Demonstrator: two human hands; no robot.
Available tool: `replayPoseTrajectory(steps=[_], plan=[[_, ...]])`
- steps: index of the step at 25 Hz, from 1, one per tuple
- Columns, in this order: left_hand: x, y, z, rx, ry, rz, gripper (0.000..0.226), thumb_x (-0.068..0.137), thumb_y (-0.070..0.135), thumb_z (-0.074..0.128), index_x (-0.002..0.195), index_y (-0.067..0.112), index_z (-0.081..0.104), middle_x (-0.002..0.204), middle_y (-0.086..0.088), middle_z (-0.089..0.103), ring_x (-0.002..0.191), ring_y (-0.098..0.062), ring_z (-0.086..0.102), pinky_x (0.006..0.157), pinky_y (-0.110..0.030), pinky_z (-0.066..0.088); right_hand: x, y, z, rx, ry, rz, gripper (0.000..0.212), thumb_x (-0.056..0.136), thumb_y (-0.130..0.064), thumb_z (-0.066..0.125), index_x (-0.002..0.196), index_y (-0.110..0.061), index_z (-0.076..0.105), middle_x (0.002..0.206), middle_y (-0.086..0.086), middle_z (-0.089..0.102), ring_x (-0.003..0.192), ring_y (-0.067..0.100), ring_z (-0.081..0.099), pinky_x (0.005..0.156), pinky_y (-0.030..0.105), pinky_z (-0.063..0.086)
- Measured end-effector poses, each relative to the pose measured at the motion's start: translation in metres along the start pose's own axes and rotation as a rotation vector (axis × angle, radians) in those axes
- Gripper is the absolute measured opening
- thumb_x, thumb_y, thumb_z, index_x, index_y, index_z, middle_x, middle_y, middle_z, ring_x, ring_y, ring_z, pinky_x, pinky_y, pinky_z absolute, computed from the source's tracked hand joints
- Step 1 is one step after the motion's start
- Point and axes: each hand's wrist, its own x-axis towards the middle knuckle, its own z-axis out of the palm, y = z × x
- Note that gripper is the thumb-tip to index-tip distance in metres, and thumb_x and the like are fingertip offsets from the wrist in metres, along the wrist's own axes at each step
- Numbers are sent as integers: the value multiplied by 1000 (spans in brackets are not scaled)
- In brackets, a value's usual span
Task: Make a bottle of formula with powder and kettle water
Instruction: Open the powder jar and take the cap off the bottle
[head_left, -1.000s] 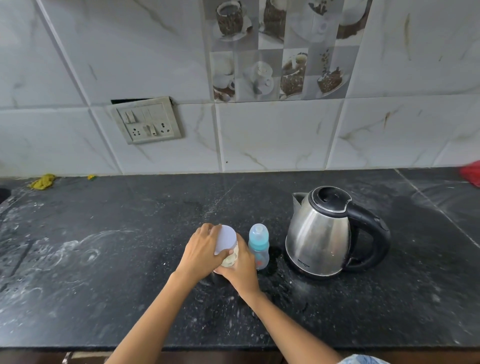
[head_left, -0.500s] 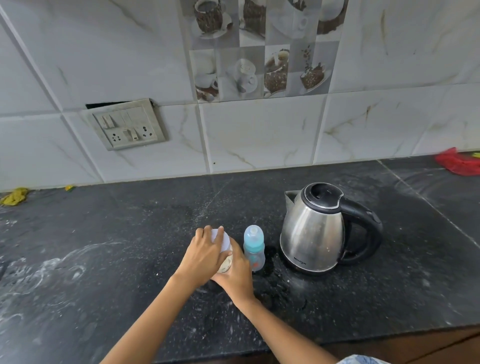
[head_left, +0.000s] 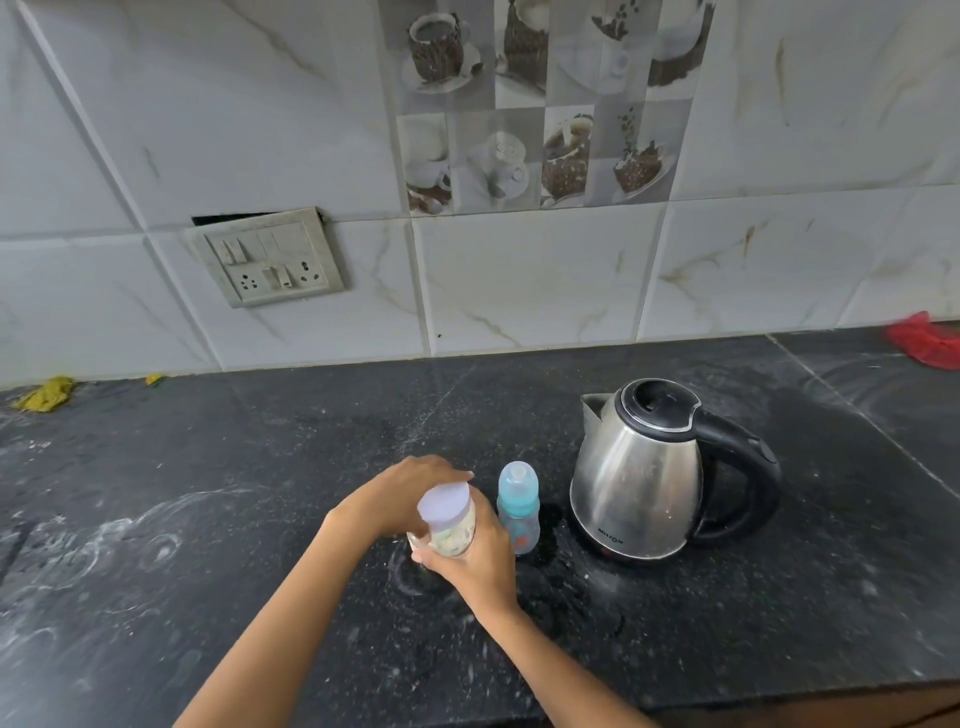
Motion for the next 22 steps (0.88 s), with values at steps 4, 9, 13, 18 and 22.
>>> replayPoseTrajectory(steps=[4,9,13,18,22], plan=[[6,4,10,107,203,-192,71,73,59,66,131,26,42,119,-6,54,108,-27,57,83,-37,48,-2,-2,0,12,-20,-4,94,50,-54,84,133,-29,49,119,-19,65,110,-4,59,92,18,50],[-2,11,14,-186,588,-432,63,75,69,57,100,13,44,91,-4,63,84,-28,63,64,-33,43,0,-2,-4,-11,-26,-24,92,53,-50,85,134,-26,50,121,-17,64,112,1,59,92,25,52],[-46,2,36,-849,785,-212,65,69,55,75,115,28,39,97,9,60,82,-7,64,64,-22,53,-3,-8,-8,-66,-76,-21,111,57,-40,91,148,-13,33,145,-2,51,134,15,47,108,27,42],[-93,3,123,-1132,842,-202,72,53,51,86,108,33,43,103,22,58,98,-4,62,73,-28,56,-29,0,-23,-85,-146,1,100,74,-22,85,152,-4,26,158,5,31,148,19,26,119,28,23],[-91,16,169,-960,652,-175,67,56,48,87,103,30,44,113,23,59,108,-3,57,86,-24,48,-54,23,-58,-133,-9,-122,32,78,-4,78,109,-8,72,122,-2,64,116,20,62,98,34,53]])
